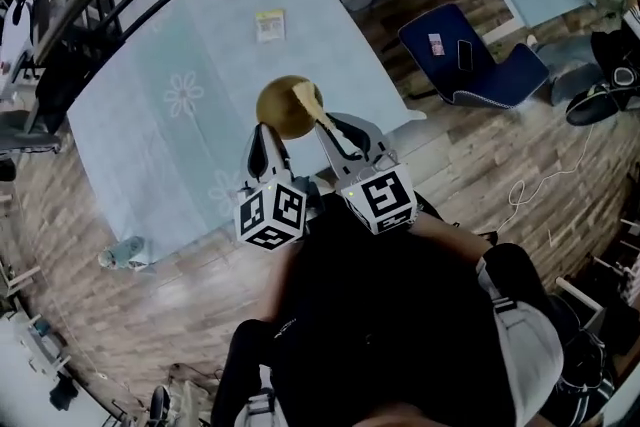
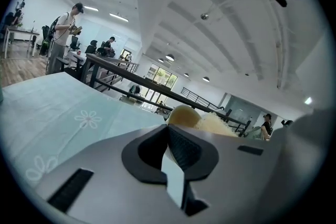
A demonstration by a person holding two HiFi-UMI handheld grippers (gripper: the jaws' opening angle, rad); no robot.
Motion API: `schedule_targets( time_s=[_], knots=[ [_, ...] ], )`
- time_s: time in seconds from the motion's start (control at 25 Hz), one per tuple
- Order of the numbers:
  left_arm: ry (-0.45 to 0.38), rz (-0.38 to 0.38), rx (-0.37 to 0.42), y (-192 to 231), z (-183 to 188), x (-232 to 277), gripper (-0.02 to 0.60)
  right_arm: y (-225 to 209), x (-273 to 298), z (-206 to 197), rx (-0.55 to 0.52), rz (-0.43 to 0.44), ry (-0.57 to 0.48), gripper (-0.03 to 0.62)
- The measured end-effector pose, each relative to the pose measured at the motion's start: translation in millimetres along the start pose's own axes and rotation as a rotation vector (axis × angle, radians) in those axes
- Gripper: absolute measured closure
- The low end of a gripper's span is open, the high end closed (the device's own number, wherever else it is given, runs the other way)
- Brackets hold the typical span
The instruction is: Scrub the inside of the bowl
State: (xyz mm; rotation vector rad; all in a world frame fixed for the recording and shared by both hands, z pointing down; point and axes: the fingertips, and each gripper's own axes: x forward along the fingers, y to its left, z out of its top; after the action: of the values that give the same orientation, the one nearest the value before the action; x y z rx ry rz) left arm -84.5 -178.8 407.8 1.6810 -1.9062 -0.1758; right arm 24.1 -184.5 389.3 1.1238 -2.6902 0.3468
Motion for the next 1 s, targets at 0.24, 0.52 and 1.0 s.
schedule_targets(
  time_s=[0.24, 0.52, 1.0],
  knots=[
    [-0.033, -0.010, 0.002, -52.0, -25.7, -19.0, 0.563, -24.6, -16.1, -0.6, -0.003, 0.097, -0.022, 0.545],
    [-0.053, 0.026, 0.053, -62.6, -23.8, -37.7, 0.565, 7.2, -32.7, 1.3, -0.122, 0.309, -0.033, 0.545],
    [-0.087, 0.124, 0.033, -43.7, -27.9, -65.3, 0.565, 43.0, -64.0, -20.7, -0.496, 0.577, 0.025, 0.545]
  ],
)
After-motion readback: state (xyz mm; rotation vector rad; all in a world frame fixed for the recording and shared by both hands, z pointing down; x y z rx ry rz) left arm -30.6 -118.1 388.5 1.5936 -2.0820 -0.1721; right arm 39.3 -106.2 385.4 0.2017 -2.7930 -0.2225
